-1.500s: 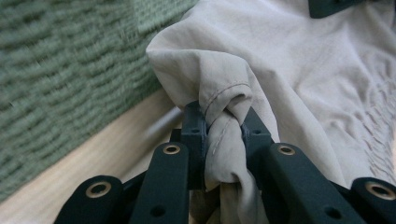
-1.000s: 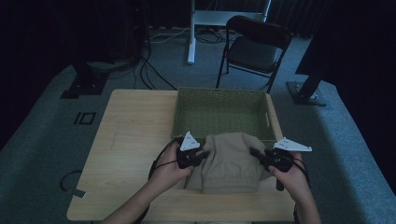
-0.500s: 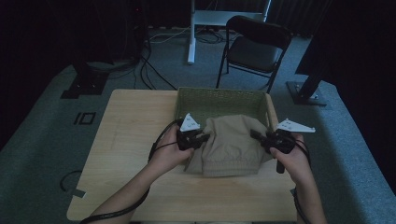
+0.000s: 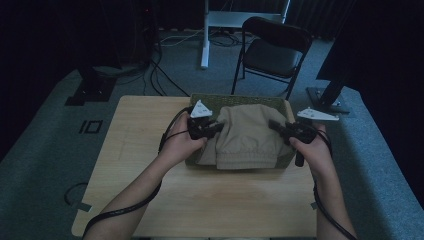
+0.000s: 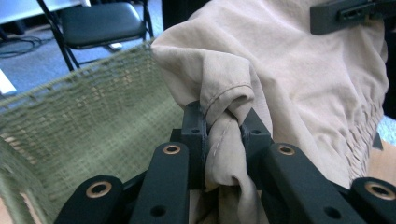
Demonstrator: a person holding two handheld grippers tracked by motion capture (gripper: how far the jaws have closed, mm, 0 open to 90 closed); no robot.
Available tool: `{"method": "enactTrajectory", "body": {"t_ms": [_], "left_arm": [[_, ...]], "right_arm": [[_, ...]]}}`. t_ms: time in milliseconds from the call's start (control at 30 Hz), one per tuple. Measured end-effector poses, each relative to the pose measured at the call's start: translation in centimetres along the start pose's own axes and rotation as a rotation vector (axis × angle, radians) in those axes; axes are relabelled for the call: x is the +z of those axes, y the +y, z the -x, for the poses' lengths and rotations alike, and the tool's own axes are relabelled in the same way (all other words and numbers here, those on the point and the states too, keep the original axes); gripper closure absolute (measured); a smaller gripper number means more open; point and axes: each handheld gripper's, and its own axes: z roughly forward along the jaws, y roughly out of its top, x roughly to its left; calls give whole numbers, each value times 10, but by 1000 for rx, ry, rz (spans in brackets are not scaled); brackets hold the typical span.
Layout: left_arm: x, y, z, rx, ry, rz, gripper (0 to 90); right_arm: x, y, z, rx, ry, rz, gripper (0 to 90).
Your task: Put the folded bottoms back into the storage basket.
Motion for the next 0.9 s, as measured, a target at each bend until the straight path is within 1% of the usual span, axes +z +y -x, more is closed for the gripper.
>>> {"method": "enactTrajectory", "body": {"t_ms": [33,67,100,200,233,333,433,467,500,533,600,633,667,700,733,767,833,900], "left_arm": [[0,3,-2,-9,-2,9,778],[0,5,-4,-11,0,12,778],[1,8,-6,-13,4,17,778],[4,15,-13,-28,5,24,778],[8,19,-18,-29,13,23,778],[14,23,-25,-31,26,23,778],[22,26,-32,-28,30,26,778],[22,26,-32,-28,30,26,778],[28,26,-37,-39,34,32,778],[30,26,-39,-41,35,28,778],[37,25,-43,-55,35,36,778],[40,25,-45,-56,36,32,778],[40,25,-45,-56,36,32,778],[47,24,-50,-58,50,32,778],[50,23,-52,-62,54,33,778],[53,22,-55,-72,61,40,778],[60,20,-59,-82,70,37,778],[68,16,-63,-82,82,37,778]], "right_arm": [[2,5,3,6,1,6,773],[2,5,3,6,1,6,773],[5,10,6,14,-1,10,773],[9,15,9,18,-8,14,773],[10,16,10,20,-9,18,773],[16,23,14,20,-24,22,773],[23,28,19,15,-42,17,773],[23,28,19,15,-42,17,773],[26,29,21,21,-44,15,773],[30,30,24,25,-56,12,773],[35,31,29,38,-61,9,773],[39,31,31,33,-71,5,773],[39,31,31,33,-71,5,773],[42,32,33,36,-72,2,772],[50,32,39,34,-80,-2,772],[54,32,41,44,-83,-3,772],[62,30,45,41,-91,-9,772],[69,26,49,49,-105,-14,772]]}}
